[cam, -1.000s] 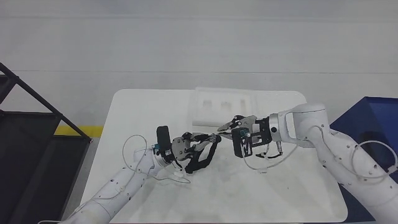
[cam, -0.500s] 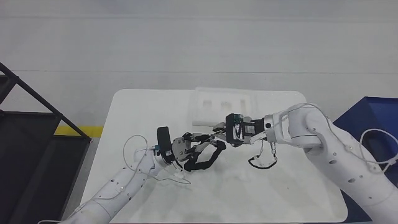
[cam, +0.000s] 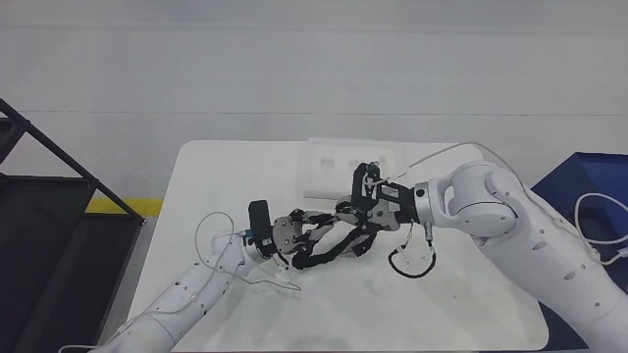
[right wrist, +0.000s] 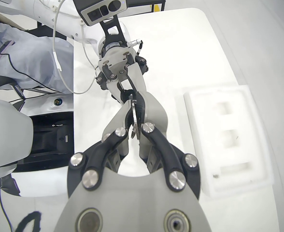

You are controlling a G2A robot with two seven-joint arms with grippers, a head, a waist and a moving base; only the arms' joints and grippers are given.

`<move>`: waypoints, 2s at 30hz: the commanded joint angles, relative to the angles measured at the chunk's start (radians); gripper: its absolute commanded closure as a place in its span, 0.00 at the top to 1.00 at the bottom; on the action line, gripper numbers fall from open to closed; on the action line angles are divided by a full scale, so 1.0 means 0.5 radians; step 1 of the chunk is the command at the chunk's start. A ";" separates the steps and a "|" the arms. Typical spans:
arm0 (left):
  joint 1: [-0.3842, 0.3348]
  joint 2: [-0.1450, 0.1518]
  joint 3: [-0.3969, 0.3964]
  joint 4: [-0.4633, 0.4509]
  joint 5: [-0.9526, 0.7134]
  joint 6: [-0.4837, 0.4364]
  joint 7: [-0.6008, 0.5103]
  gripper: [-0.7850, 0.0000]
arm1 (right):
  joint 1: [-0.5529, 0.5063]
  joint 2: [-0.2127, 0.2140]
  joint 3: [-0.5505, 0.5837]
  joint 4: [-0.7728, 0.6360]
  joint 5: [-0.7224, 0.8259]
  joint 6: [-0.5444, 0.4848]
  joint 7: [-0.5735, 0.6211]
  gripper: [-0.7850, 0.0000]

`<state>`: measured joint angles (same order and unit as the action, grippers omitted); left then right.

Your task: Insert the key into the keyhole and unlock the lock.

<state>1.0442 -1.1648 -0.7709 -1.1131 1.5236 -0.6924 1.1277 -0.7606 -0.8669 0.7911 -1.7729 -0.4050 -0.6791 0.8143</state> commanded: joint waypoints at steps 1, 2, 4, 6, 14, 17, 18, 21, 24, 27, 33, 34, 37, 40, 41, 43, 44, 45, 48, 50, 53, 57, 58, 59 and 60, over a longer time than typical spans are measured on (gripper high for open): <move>-0.003 -0.001 0.004 0.002 -0.002 -0.002 -0.002 0.00 | -0.014 0.002 0.008 -0.001 0.009 -0.001 0.006 0.00; -0.005 -0.002 0.006 0.003 -0.002 -0.002 -0.002 0.00 | -0.020 0.003 0.013 -0.002 0.009 -0.003 0.008 0.00; -0.007 -0.003 0.011 0.008 -0.001 -0.003 -0.003 0.00 | -0.034 0.004 0.018 -0.011 0.000 -0.002 0.014 0.60; -0.008 -0.004 0.018 0.021 -0.001 -0.009 -0.009 0.00 | -0.051 0.006 0.023 -0.019 -0.003 0.000 0.019 1.00; -0.031 -0.006 0.049 0.088 0.080 -0.029 -0.029 0.00 | -0.131 0.039 0.121 -0.049 -0.038 -0.039 0.056 1.00; -0.040 -0.009 0.063 0.108 0.095 -0.041 -0.041 0.00 | -0.177 0.058 0.179 -0.076 -0.057 -0.047 0.056 1.00; -0.044 -0.010 0.068 0.116 0.104 -0.045 -0.046 0.00 | -0.193 0.063 0.195 -0.085 -0.062 -0.052 0.055 1.00; -0.054 -0.014 0.081 0.145 0.112 -0.070 -0.070 0.00 | -0.233 0.076 0.234 -0.107 -0.078 -0.060 0.052 1.00; -0.072 -0.019 0.089 0.184 0.103 -0.121 -0.123 0.00 | -0.264 0.081 0.254 -0.121 -0.098 -0.068 0.033 1.00; -0.093 -0.024 0.093 0.210 0.088 -0.174 -0.180 0.00 | -0.284 0.080 0.257 -0.120 -0.126 -0.085 -0.007 1.00; -0.131 -0.020 0.077 0.226 0.058 -0.304 -0.314 1.00 | -0.312 0.065 0.230 -0.080 -0.206 -0.121 -0.120 1.00; -0.132 -0.018 0.069 0.223 0.047 -0.317 -0.329 1.00 | -0.316 0.063 0.224 -0.068 -0.223 -0.128 -0.138 1.00; -0.145 -0.008 0.045 0.205 0.029 -0.382 -0.394 1.00 | -0.326 0.054 0.213 -0.031 -0.267 -0.143 -0.205 1.00; -0.164 0.003 0.018 0.178 0.020 -0.443 -0.444 1.00 | -0.335 0.042 0.207 0.009 -0.327 -0.144 -0.301 1.00; -0.178 0.008 0.008 0.172 0.015 -0.472 -0.472 1.00 | -0.336 0.038 0.208 0.025 -0.362 -0.142 -0.345 1.00; -0.212 0.019 -0.019 0.169 0.002 -0.525 -0.525 1.00 | -0.337 0.026 0.201 0.062 -0.447 -0.144 -0.446 1.00; -0.237 0.025 -0.033 0.168 0.000 -0.559 -0.559 1.00 | -0.337 0.019 0.194 0.090 -0.489 -0.146 -0.506 1.00; -0.264 0.032 -0.049 0.169 -0.005 -0.593 -0.593 1.00 | -0.333 0.010 0.183 0.120 -0.535 -0.148 -0.560 1.00; -0.345 0.052 -0.059 0.177 -0.029 -0.640 -0.665 1.00 | -0.303 -0.019 0.154 0.224 -0.671 -0.152 -0.741 1.00; -0.418 0.070 -0.029 0.206 -0.049 -0.640 -0.712 1.00 | -0.268 -0.039 0.138 0.292 -0.747 -0.182 -0.865 1.00; -0.549 0.100 0.049 0.262 -0.121 -0.640 -0.781 1.00 | -0.200 -0.070 0.112 0.410 -0.832 -0.262 -1.024 1.00; -0.732 0.146 0.184 0.327 -0.261 -0.640 -0.824 1.00 | -0.075 -0.110 0.088 0.602 -0.869 -0.382 -1.161 1.00; -0.780 0.157 0.219 0.346 -0.304 -0.640 -0.834 1.00 | -0.043 -0.120 0.077 0.660 -0.852 -0.420 -1.167 1.00; -0.829 0.168 0.255 0.362 -0.347 -0.640 -0.844 1.00 | -0.003 -0.130 0.065 0.710 -0.830 -0.466 -1.156 1.00; -0.876 0.179 0.293 0.377 -0.390 -0.640 -0.856 1.00 | 0.042 -0.140 0.061 0.757 -0.807 -0.498 -1.150 1.00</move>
<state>0.6331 -1.0809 -0.6459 -0.9328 1.3528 -1.0123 0.7056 -0.7632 -0.9324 0.8244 -1.4206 -0.8210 -0.9094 0.2339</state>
